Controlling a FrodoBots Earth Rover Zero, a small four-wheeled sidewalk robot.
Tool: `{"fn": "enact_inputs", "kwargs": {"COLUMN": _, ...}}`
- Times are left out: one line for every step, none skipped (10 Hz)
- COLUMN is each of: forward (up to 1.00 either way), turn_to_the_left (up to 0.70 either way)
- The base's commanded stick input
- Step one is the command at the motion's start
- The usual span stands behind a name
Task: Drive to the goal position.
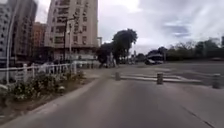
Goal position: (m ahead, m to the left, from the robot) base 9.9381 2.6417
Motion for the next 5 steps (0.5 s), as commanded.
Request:
{"fn": "enact_inputs", "kwargs": {"forward": 0.70, "turn_to_the_left": 0.00}}
{"fn": "enact_inputs", "kwargs": {"forward": 0.70, "turn_to_the_left": 0.00}}
{"fn": "enact_inputs", "kwargs": {"forward": 0.70, "turn_to_the_left": 0.00}}
{"fn": "enact_inputs", "kwargs": {"forward": 0.70, "turn_to_the_left": 0.00}}
{"fn": "enact_inputs", "kwargs": {"forward": 0.70, "turn_to_the_left": 0.00}}
